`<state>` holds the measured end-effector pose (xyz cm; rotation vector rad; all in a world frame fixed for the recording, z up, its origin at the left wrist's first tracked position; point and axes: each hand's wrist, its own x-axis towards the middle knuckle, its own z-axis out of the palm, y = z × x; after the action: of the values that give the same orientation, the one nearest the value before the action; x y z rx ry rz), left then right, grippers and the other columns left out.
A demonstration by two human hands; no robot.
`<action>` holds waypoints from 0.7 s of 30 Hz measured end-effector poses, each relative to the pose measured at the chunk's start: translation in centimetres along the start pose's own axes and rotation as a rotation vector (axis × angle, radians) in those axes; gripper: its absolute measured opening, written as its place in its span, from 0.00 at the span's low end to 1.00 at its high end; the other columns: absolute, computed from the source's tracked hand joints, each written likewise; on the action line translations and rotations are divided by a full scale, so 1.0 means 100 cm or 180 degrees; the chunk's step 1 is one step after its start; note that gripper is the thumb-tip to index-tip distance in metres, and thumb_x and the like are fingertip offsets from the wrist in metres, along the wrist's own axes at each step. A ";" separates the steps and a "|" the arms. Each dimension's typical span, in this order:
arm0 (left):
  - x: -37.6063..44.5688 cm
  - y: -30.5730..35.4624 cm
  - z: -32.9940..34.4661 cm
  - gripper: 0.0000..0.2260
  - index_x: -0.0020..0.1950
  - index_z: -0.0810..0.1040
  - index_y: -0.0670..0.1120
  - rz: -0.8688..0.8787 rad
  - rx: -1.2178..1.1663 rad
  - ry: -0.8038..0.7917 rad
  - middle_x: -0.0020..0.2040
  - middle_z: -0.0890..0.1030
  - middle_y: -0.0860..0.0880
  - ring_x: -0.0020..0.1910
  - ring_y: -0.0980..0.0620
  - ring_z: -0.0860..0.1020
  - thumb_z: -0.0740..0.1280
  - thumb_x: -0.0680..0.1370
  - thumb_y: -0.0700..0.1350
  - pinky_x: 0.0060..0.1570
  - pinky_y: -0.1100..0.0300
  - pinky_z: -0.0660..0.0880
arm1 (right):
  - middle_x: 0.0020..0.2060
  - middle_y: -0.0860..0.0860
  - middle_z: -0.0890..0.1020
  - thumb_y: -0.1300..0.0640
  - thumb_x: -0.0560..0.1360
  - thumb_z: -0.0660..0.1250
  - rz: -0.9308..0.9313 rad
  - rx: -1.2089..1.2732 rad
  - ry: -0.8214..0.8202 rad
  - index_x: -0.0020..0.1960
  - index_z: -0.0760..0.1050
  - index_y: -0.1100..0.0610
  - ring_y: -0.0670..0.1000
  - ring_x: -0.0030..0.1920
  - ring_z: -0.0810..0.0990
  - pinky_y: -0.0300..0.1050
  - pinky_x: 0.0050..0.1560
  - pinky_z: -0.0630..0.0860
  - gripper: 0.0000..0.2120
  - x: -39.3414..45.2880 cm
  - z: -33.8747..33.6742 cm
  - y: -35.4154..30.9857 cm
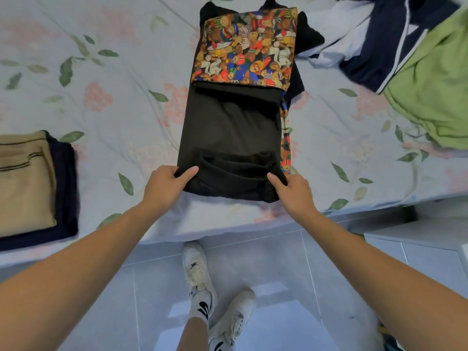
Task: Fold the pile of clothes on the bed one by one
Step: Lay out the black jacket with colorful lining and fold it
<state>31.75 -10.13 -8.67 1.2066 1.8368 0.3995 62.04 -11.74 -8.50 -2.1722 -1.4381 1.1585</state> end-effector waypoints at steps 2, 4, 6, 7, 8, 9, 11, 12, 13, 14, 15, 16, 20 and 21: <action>0.012 0.006 0.008 0.29 0.35 0.74 0.39 -0.0052 0.0266 0.0181 0.33 0.78 0.43 0.32 0.45 0.76 0.64 0.81 0.64 0.33 0.56 0.68 | 0.33 0.48 0.74 0.42 0.85 0.61 0.0127 -0.0288 0.0252 0.36 0.71 0.54 0.49 0.34 0.73 0.43 0.33 0.64 0.23 0.011 0.008 -0.002; 0.022 0.010 0.015 0.28 0.34 0.73 0.43 -0.0044 0.0420 0.0331 0.33 0.77 0.46 0.33 0.46 0.76 0.62 0.82 0.64 0.32 0.56 0.66 | 0.35 0.50 0.75 0.43 0.87 0.55 0.0285 -0.0439 0.0485 0.41 0.73 0.57 0.51 0.36 0.73 0.46 0.37 0.65 0.24 0.021 0.012 -0.002; 0.031 0.012 0.019 0.28 0.37 0.75 0.43 -0.0019 0.0486 0.0498 0.34 0.78 0.47 0.34 0.48 0.77 0.59 0.82 0.66 0.33 0.57 0.67 | 0.35 0.52 0.75 0.44 0.87 0.52 0.0380 -0.0660 0.0699 0.42 0.74 0.60 0.53 0.36 0.73 0.47 0.41 0.66 0.26 0.029 0.014 0.000; 0.035 0.013 0.021 0.29 0.39 0.77 0.43 -0.0007 0.0520 0.0581 0.35 0.79 0.47 0.35 0.48 0.77 0.58 0.82 0.67 0.34 0.57 0.68 | 0.36 0.53 0.76 0.44 0.88 0.51 0.0411 -0.0744 0.0788 0.42 0.74 0.60 0.55 0.37 0.73 0.48 0.41 0.66 0.26 0.034 0.014 0.002; 0.040 0.013 0.022 0.29 0.41 0.78 0.42 -0.0026 0.0552 0.0637 0.36 0.79 0.47 0.35 0.48 0.77 0.57 0.82 0.67 0.35 0.56 0.69 | 0.37 0.54 0.76 0.43 0.88 0.51 0.0423 -0.0786 0.0868 0.43 0.75 0.60 0.56 0.38 0.74 0.48 0.41 0.67 0.26 0.038 0.014 0.001; 0.045 0.014 0.023 0.30 0.41 0.78 0.42 -0.0043 0.0581 0.0663 0.37 0.80 0.46 0.35 0.48 0.77 0.57 0.82 0.67 0.35 0.56 0.69 | 0.38 0.54 0.77 0.43 0.87 0.51 0.0439 -0.0835 0.0927 0.44 0.75 0.60 0.56 0.38 0.74 0.48 0.41 0.68 0.26 0.044 0.013 0.002; 0.056 0.013 0.024 0.31 0.42 0.78 0.41 -0.0118 0.0676 0.0661 0.37 0.80 0.45 0.35 0.47 0.77 0.56 0.82 0.67 0.35 0.55 0.69 | 0.39 0.55 0.78 0.42 0.87 0.51 0.0451 -0.0994 0.0972 0.44 0.75 0.59 0.57 0.38 0.74 0.48 0.40 0.68 0.26 0.054 0.013 0.003; 0.059 0.013 0.024 0.30 0.42 0.78 0.42 -0.0162 0.0743 0.0648 0.37 0.80 0.45 0.36 0.46 0.78 0.55 0.82 0.68 0.35 0.55 0.70 | 0.38 0.55 0.79 0.41 0.87 0.52 0.0442 -0.1061 0.0984 0.44 0.75 0.58 0.57 0.37 0.75 0.47 0.39 0.68 0.26 0.059 0.013 0.003; 0.061 0.014 0.025 0.30 0.43 0.78 0.42 -0.0181 0.0811 0.0652 0.38 0.80 0.45 0.37 0.45 0.78 0.55 0.82 0.67 0.36 0.54 0.70 | 0.38 0.55 0.80 0.41 0.87 0.53 0.0417 -0.1109 0.1023 0.44 0.76 0.58 0.56 0.37 0.76 0.47 0.37 0.67 0.25 0.062 0.015 0.004; 0.061 0.016 0.026 0.28 0.45 0.77 0.42 -0.0175 0.0891 0.0697 0.41 0.80 0.45 0.40 0.44 0.79 0.56 0.83 0.66 0.37 0.54 0.70 | 0.39 0.54 0.80 0.42 0.86 0.55 0.0342 -0.1121 0.1100 0.45 0.75 0.56 0.56 0.38 0.77 0.47 0.37 0.67 0.22 0.064 0.015 0.004; 0.059 0.019 0.025 0.24 0.49 0.77 0.43 -0.0094 0.1012 0.0826 0.45 0.79 0.45 0.44 0.43 0.79 0.58 0.83 0.64 0.39 0.52 0.71 | 0.41 0.52 0.78 0.43 0.86 0.59 0.0206 -0.1097 0.1234 0.46 0.73 0.55 0.56 0.40 0.77 0.47 0.37 0.68 0.18 0.063 0.016 0.002; 0.057 0.022 0.024 0.18 0.55 0.75 0.44 0.0092 0.1220 0.1040 0.51 0.78 0.44 0.49 0.42 0.78 0.62 0.83 0.60 0.41 0.51 0.73 | 0.44 0.51 0.76 0.46 0.84 0.63 0.0003 -0.1074 0.1444 0.48 0.71 0.55 0.55 0.42 0.75 0.48 0.38 0.69 0.13 0.062 0.015 -0.002; 0.044 0.027 0.021 0.20 0.64 0.74 0.44 0.2161 0.2041 0.1147 0.57 0.73 0.40 0.49 0.38 0.72 0.71 0.74 0.32 0.44 0.45 0.72 | 0.46 0.48 0.70 0.62 0.79 0.68 -0.1169 -0.0689 0.1685 0.49 0.69 0.55 0.50 0.45 0.69 0.48 0.43 0.71 0.08 0.040 0.013 -0.022; 0.040 0.021 0.023 0.22 0.63 0.75 0.43 0.2706 0.2154 0.0828 0.56 0.74 0.41 0.49 0.39 0.72 0.70 0.71 0.29 0.43 0.47 0.71 | 0.46 0.49 0.72 0.65 0.78 0.67 -0.1548 -0.0515 0.1351 0.49 0.71 0.56 0.51 0.45 0.71 0.50 0.43 0.72 0.07 0.031 0.015 -0.023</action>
<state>34.26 -6.12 -10.59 2.5143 1.6245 0.4112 60.01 -8.28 -9.48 -1.8493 -1.7547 0.3997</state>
